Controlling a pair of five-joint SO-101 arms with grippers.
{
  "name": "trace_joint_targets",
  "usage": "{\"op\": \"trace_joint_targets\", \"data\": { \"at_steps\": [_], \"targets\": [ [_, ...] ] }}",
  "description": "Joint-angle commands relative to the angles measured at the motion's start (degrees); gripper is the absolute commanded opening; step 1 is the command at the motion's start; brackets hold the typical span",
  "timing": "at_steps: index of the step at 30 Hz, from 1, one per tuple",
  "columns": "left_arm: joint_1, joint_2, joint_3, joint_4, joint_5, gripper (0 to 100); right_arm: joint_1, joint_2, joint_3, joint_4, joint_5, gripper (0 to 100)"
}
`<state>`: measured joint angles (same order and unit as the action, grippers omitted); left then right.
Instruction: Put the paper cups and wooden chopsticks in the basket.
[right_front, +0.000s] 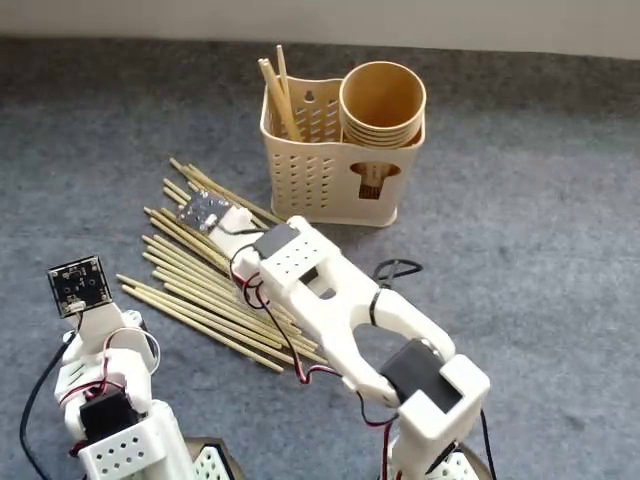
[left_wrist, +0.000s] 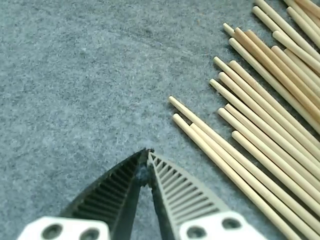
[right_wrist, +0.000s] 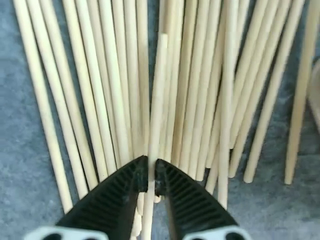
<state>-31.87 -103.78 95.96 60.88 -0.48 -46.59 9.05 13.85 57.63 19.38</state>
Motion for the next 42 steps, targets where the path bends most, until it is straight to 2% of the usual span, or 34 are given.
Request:
{"op": "trace_joint_targets", "data": {
  "at_steps": [1,11,23,28,42],
  "targets": [
    [-0.2,-0.8,1.2,-1.2,-0.4,1,2.6,-8.7,-2.4,0.6,0.7,0.5],
    [-0.2,-0.8,1.2,-1.2,-0.4,1,4.1,-20.3,0.0,0.9,0.3,0.5],
    [-0.2,-0.8,1.2,-1.2,-0.4,1,4.9,-42.4,-1.7,-2.2,-7.9,0.5],
    [-0.2,-0.8,1.2,-1.2,-0.4,1,7.2,-45.5,-2.8,-11.4,-8.2,0.5],
    [-0.2,-0.7,1.2,-1.2,-0.4,1,13.5,-45.4,-3.1,-47.2,-8.1,0.6]
  ]
}}
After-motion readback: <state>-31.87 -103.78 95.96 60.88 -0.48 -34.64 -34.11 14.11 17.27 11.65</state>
